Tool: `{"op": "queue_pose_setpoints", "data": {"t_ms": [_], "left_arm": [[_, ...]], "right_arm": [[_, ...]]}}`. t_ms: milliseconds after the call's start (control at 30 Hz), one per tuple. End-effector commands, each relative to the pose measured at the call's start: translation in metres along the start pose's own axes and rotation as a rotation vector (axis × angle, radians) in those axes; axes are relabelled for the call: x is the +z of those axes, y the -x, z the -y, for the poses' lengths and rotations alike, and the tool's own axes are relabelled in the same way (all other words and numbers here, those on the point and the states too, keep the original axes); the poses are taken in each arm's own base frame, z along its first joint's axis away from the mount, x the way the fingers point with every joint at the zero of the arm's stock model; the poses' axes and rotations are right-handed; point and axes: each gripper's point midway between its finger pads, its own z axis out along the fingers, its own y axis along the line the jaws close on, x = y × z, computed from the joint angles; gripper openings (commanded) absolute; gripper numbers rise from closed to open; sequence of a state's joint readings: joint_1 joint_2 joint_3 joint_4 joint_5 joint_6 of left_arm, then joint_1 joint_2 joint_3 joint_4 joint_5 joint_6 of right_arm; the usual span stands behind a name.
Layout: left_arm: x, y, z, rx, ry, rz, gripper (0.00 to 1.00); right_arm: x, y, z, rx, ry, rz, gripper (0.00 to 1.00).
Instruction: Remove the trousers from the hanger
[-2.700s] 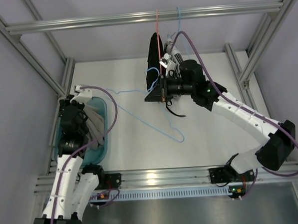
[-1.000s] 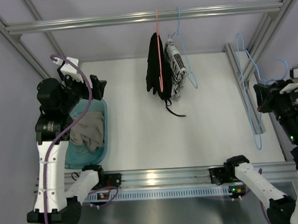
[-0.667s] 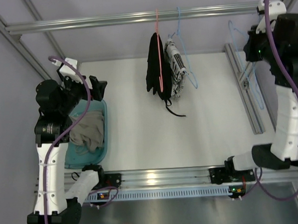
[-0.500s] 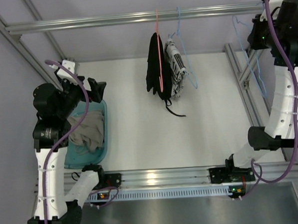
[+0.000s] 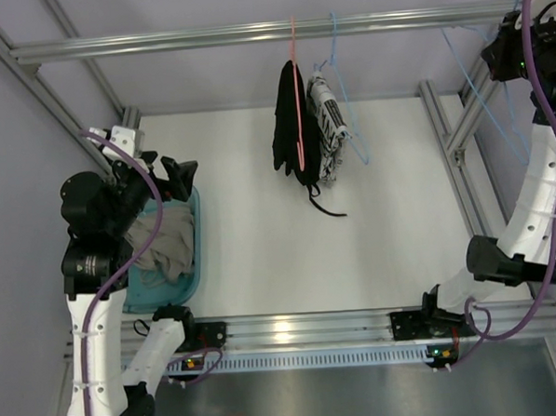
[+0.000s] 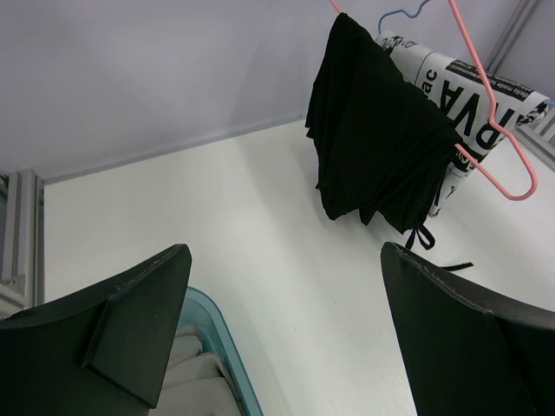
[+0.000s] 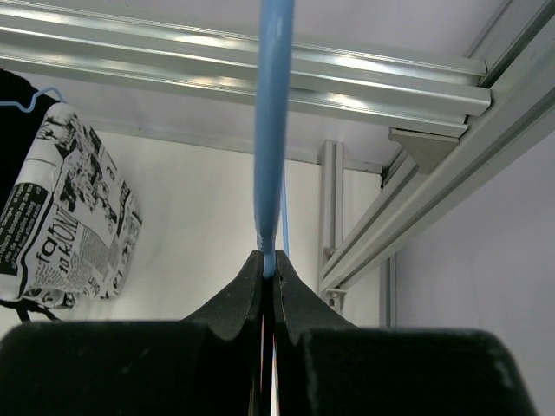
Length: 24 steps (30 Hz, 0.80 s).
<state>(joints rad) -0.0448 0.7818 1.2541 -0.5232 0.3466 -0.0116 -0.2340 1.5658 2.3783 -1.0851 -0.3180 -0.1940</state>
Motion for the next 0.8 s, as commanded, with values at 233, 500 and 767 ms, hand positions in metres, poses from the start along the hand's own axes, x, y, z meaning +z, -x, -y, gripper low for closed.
{"op": "queue_pose_setpoints", "data": {"t_ms": [233, 500, 767], "left_arm": [[-0.004, -0.015, 0.000, -0.097, 0.025, 0.021, 0.96], [-0.010, -0.025, -0.001, -0.106, 0.047, 0.020, 0.96], [-0.012, -0.027, -0.002, -0.096, 0.056, 0.021, 0.97]], "right_arm": [[0.044, 0.014, 0.021, -0.018, 0.018, 0.068, 0.00], [0.076, 0.015, 0.034, 0.054, 0.009, 0.082, 0.00], [0.105, -0.004, 0.044, 0.069, -0.002, 0.036, 0.00]]}}
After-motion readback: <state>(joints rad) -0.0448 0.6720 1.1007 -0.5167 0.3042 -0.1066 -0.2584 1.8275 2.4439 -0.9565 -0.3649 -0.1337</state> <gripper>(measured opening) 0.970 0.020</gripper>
